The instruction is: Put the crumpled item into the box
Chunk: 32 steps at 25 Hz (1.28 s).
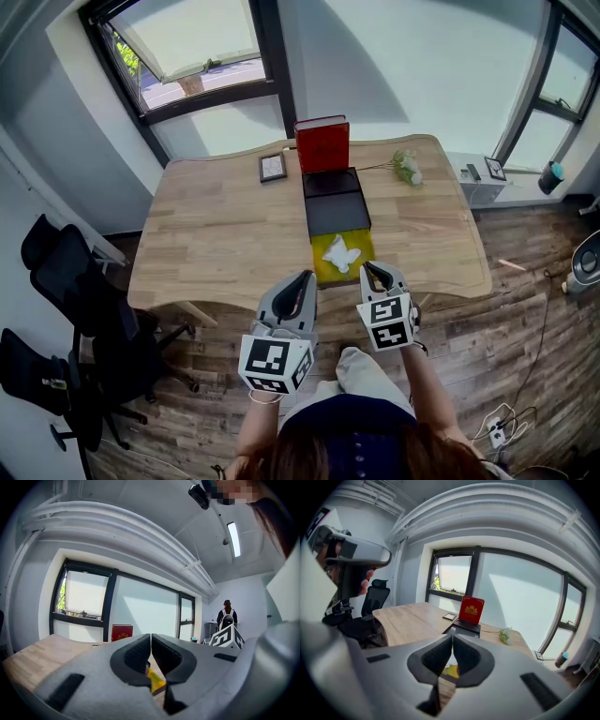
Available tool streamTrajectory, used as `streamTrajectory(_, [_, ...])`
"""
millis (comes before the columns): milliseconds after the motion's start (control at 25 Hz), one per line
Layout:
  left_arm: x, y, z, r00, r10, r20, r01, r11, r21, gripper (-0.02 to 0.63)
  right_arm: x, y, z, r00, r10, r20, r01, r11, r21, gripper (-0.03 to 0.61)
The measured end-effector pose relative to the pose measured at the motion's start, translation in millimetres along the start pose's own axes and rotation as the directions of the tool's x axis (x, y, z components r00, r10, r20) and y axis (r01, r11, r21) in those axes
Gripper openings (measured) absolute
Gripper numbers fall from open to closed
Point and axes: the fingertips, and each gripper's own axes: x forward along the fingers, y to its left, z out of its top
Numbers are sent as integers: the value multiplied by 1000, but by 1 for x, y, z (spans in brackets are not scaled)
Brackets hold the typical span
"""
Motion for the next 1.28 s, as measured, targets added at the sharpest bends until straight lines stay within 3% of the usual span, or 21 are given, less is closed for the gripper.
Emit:
streamTrajectory(640, [-59, -21, -5, 999, -33, 27, 34, 999, -20, 29, -69, 30, 20, 994, -53, 93, 49, 998, 43, 31])
streamTrajectory(1280, [-58, -25, -5, 999, -27, 39, 28, 999, -20, 29, -116, 25, 47, 974, -92, 208, 78, 994, 77, 29])
